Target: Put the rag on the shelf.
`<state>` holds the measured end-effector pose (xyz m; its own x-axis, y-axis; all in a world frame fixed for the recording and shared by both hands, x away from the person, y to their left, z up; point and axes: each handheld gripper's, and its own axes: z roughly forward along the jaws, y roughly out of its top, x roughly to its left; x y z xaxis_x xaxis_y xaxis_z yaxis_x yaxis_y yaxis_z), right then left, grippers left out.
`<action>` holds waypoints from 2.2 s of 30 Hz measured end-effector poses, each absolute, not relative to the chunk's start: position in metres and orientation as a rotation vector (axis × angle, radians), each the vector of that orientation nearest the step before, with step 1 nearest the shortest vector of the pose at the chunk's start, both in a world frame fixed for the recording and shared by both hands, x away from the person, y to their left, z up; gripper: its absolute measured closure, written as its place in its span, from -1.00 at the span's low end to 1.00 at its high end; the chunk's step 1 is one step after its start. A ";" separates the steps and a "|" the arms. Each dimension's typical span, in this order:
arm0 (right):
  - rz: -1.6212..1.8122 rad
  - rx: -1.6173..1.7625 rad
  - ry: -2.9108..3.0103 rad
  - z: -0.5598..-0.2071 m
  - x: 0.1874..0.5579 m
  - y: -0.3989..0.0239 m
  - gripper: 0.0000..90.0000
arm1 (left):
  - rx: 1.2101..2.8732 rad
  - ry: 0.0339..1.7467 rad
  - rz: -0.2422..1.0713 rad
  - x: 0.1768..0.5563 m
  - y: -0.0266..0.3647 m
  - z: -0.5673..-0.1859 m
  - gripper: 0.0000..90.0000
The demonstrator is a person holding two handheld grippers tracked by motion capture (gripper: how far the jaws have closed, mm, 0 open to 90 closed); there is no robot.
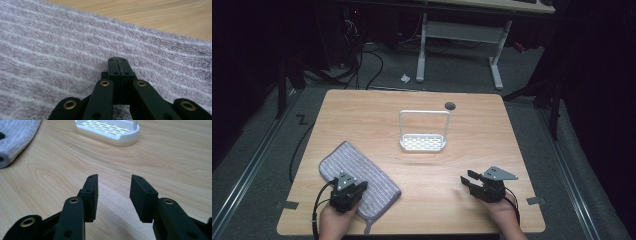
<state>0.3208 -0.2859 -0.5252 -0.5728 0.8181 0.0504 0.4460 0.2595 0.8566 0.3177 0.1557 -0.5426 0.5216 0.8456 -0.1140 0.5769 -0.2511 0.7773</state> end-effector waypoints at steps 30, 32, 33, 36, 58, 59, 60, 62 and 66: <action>1.196 0.998 2.209 -0.525 0.313 -0.241 0.80 | 1.972 0.938 0.253 0.307 0.099 -0.526 0.77; 1.184 0.959 2.242 -0.522 0.316 -0.226 0.90 | 1.954 0.976 0.243 0.311 0.110 -0.527 0.81; 1.185 0.929 2.266 -0.516 0.321 -0.214 0.98 | 1.953 0.997 0.258 0.313 0.117 -0.528 0.83; 1.191 0.904 2.284 -0.511 0.327 -0.203 1.00 | 1.945 1.008 0.247 0.315 0.120 -0.529 0.84; 1.111 0.896 2.467 -0.538 0.309 -0.171 1.00 | 2.002 0.986 0.162 0.318 0.102 -0.541 0.83; 1.115 0.895 2.467 -0.538 0.304 -0.174 1.00 | 2.010 0.970 0.155 0.319 0.098 -0.541 0.82; 1.118 0.896 2.466 -0.539 0.296 -0.178 1.00 | 2.017 0.960 0.151 0.319 0.095 -0.540 0.80; 1.128 0.907 2.460 -0.537 0.288 -0.183 0.96 | 2.019 0.946 0.160 0.321 0.090 -0.537 0.72; 1.151 0.948 2.383 -0.527 0.311 -0.186 0.85 | 1.968 0.960 0.203 0.326 0.091 -0.530 0.56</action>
<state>0.3107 -0.1858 -0.5265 -0.7247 0.6890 -0.0062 0.4235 0.4525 0.7848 0.3264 0.0908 -0.5299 0.6836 0.6953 -0.2218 0.5458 -0.2854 0.7878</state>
